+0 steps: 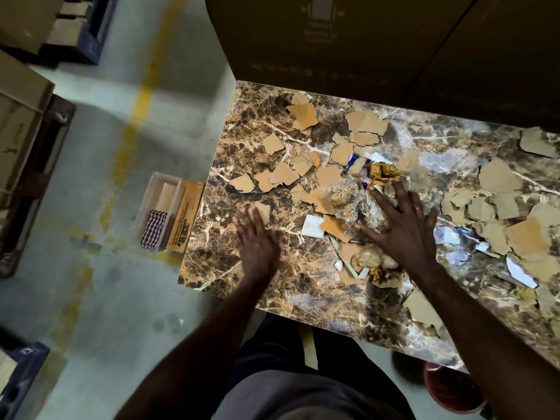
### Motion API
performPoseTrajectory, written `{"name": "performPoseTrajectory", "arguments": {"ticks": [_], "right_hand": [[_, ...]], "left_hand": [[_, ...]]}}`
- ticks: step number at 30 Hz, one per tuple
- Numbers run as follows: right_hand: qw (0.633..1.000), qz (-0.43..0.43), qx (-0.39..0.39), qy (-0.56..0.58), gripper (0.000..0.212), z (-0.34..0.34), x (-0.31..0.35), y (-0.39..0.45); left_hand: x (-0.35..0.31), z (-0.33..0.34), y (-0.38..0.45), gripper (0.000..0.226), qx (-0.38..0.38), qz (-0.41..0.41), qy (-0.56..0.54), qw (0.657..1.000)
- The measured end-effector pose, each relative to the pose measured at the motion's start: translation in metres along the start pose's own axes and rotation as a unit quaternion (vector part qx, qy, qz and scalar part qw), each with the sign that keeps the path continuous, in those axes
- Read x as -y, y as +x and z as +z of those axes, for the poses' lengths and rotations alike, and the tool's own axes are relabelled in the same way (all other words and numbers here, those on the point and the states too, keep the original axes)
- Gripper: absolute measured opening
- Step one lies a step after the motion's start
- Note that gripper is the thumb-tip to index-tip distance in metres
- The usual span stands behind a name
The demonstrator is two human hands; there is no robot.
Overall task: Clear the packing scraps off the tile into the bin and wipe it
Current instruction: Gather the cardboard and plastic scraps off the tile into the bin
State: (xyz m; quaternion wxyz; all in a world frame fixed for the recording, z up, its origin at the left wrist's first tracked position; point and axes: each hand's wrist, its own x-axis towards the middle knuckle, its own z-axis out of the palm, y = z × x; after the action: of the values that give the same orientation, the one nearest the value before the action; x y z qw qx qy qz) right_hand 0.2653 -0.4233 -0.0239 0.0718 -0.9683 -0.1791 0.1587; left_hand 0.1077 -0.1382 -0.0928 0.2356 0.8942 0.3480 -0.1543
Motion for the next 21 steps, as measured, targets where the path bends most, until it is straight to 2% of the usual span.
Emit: {"name": "performPoseTrajectory", "arguments": {"ticks": [3, 6, 9, 15, 18, 21], "right_hand": [[1.000, 0.004, 0.005, 0.005, 0.096, -0.001, 0.000, 0.001], [1.000, 0.005, 0.008, 0.008, 0.095, -0.002, 0.001, 0.002], [1.000, 0.005, 0.005, 0.012, 0.095, -0.002, 0.001, 0.002], [1.000, 0.012, 0.004, 0.015, 0.096, 0.000, 0.002, 0.003], [1.000, 0.017, 0.005, 0.017, 0.096, 0.000, 0.002, 0.004], [1.000, 0.018, 0.011, 0.021, 0.095, 0.000, 0.001, 0.005]], "left_hand": [[-0.053, 0.017, -0.011, 0.081, 0.027, 0.033, -0.003, 0.999], [-0.087, 0.031, -0.020, 0.072, 0.065, 0.067, -0.012, 0.996], [-0.102, 0.036, -0.026, 0.066, 0.095, 0.093, -0.069, 0.989], [-0.107, 0.033, -0.026, 0.070, 0.157, 0.146, -0.204, 0.955], [-0.093, 0.020, -0.020, 0.068, 0.120, 0.176, -0.213, 0.954], [-0.068, -0.005, 0.006, 0.069, 0.011, 0.128, -0.182, 0.975]]}}
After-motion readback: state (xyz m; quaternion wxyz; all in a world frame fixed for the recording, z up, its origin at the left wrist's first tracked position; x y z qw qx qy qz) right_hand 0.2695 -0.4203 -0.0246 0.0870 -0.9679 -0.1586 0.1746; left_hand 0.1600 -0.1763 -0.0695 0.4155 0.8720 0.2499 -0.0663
